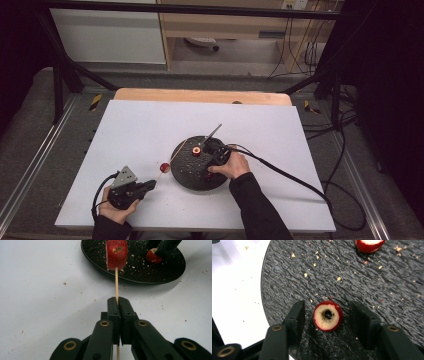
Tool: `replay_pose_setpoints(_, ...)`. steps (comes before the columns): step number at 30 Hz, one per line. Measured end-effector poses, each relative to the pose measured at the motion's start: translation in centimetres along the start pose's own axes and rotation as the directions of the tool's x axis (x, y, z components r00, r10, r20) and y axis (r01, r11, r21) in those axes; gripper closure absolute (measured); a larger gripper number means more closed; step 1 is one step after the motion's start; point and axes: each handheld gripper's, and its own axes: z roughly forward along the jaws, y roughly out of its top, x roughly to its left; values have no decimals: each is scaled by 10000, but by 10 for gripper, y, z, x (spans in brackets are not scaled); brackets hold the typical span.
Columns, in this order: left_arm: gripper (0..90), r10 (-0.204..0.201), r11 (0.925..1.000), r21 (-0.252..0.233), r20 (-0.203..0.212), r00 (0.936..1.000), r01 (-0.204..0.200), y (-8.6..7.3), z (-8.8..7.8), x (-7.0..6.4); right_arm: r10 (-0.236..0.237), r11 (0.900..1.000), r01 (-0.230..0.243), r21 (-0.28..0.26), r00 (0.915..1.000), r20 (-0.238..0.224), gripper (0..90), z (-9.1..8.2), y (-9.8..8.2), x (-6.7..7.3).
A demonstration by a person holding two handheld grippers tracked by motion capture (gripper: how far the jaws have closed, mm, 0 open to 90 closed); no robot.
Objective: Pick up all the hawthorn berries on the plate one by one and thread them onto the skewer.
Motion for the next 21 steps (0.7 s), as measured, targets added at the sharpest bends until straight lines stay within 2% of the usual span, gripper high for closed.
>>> replay_pose_setpoints(9, 881, 31, 10000, 25, 5, 10000, -31, 0, 0, 0, 41, 9998, -40, 173, 10000, -81, 594, 3, 1, -2)
replay_pose_setpoints(21, 881, 28, 10000, 26, 15, 10000, -28, 0, 0, -1, 125, 9996, -123, 252, 9999, -94, 602, 3, 2, -3)
